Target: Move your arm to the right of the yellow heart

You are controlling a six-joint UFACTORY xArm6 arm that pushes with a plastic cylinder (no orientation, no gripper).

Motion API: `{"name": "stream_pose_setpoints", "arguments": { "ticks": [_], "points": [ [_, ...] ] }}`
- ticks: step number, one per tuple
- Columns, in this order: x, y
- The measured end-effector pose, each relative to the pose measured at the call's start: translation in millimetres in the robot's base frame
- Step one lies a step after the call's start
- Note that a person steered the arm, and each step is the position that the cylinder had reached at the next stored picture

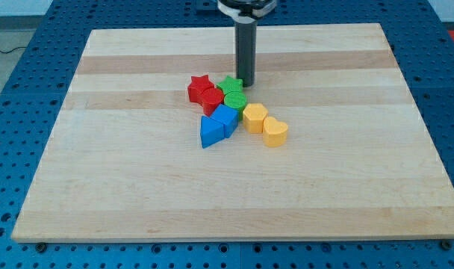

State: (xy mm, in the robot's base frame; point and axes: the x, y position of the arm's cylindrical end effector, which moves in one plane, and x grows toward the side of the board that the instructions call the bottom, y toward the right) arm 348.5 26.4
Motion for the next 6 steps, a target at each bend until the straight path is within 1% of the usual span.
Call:
{"name": "stream_pose_setpoints", "arguments": {
  "ticks": [1, 2, 3, 4, 5, 6],
  "points": [
    [0, 67],
    [33, 145],
    [86, 176],
    [119, 176],
    [137, 168],
    [145, 137]
  ]
}}
